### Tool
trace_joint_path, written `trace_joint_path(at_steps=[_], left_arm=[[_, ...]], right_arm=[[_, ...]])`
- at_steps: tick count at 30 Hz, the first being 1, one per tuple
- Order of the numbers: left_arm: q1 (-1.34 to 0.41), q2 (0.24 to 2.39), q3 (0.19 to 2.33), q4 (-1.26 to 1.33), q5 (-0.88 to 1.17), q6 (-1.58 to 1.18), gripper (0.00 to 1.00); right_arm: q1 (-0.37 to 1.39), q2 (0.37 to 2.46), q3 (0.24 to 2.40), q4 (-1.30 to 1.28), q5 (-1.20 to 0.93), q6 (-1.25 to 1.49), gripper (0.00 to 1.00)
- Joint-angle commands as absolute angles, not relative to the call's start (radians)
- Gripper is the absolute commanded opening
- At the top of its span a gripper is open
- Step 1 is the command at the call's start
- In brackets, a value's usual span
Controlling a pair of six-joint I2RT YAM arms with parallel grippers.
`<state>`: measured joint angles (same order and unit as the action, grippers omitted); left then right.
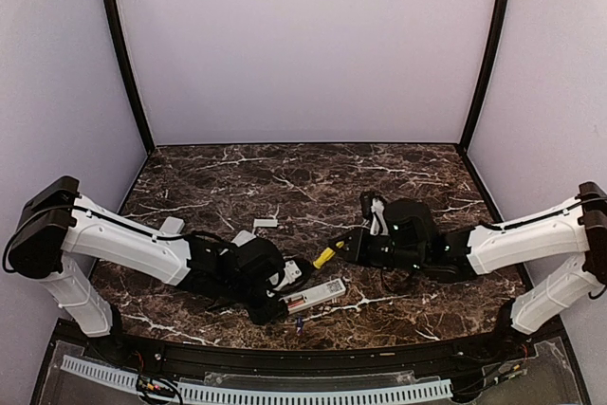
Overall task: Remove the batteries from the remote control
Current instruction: Remove the battery from the remote control without the battery cover.
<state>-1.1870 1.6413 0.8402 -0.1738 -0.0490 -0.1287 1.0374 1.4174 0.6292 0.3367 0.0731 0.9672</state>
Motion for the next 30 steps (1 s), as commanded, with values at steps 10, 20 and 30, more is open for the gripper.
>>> trace_joint_path(at_steps=[10,20,30], left_arm=[[-1.174,1.563,0.804,-0.140,-0.036,-0.166,0.50],[-1.157,1.572,0.778,-0.116,-0.004,-0.165,0.53],[-1.157,1.598,0.784,-0.109,0.044,-0.151,0.55]], right_arm=[[1.032,1.210,0.626,0.122,0.088,0.897,0.00],[1.086,1.275,0.626,0.159,0.083,0.939,0.00],[1.102,1.316,0.662,0.117,0.109,0.926,0.00]])
